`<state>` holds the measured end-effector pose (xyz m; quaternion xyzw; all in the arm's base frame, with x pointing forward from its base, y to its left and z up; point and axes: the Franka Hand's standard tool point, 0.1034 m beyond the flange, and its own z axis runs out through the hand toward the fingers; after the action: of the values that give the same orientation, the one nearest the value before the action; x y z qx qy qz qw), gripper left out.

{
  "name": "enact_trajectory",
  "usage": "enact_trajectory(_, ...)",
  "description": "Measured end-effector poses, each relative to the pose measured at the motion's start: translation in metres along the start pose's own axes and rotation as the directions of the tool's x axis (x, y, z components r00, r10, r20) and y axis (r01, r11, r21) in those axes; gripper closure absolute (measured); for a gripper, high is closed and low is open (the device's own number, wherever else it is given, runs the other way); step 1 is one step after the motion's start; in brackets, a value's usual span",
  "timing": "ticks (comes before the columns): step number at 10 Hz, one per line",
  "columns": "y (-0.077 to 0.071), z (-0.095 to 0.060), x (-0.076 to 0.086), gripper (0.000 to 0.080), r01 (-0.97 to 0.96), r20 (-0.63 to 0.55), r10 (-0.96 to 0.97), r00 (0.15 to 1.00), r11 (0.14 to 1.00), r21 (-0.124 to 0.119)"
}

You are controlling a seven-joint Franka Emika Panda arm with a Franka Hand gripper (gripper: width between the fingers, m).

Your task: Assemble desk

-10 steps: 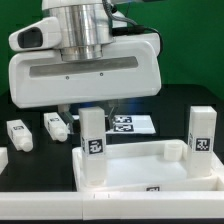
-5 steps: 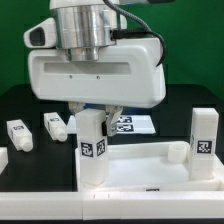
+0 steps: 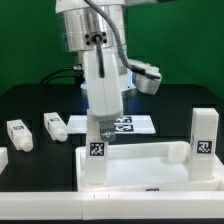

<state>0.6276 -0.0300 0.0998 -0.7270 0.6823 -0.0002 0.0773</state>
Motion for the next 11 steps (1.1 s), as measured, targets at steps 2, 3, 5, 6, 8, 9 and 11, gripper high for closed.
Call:
enact_trajectory(2, 0.001, 0.000, 0.004, 0.0350, 0.277, -0.015, -0.277, 0.961, 0.961, 0.005)
enact_trajectory(3, 0.002, 0.000, 0.006, 0.0226, 0.447, -0.017, -0.446, 0.895, 0.895, 0.000)
enact_trajectory(5, 0.002, 0.000, 0.006, 0.0165, 0.652, -0.017, -0.652, 0.758, 0.758, -0.016)
enact_trajectory(6, 0.002, 0.000, 0.006, 0.0154, 0.682, -0.017, -0.682, 0.731, 0.732, -0.019)
enact_trajectory(8, 0.003, -0.001, 0.010, 0.0151, 0.827, -0.016, -0.828, 0.561, 0.561, -0.034)
enact_trajectory(9, 0.002, -0.003, 0.014, 0.0151, 0.914, -0.014, -0.915, 0.403, 0.404, -0.046)
enact_trajectory(11, -0.001, -0.005, 0.016, 0.0151, 0.976, -0.009, -0.979, 0.204, 0.204, -0.071)
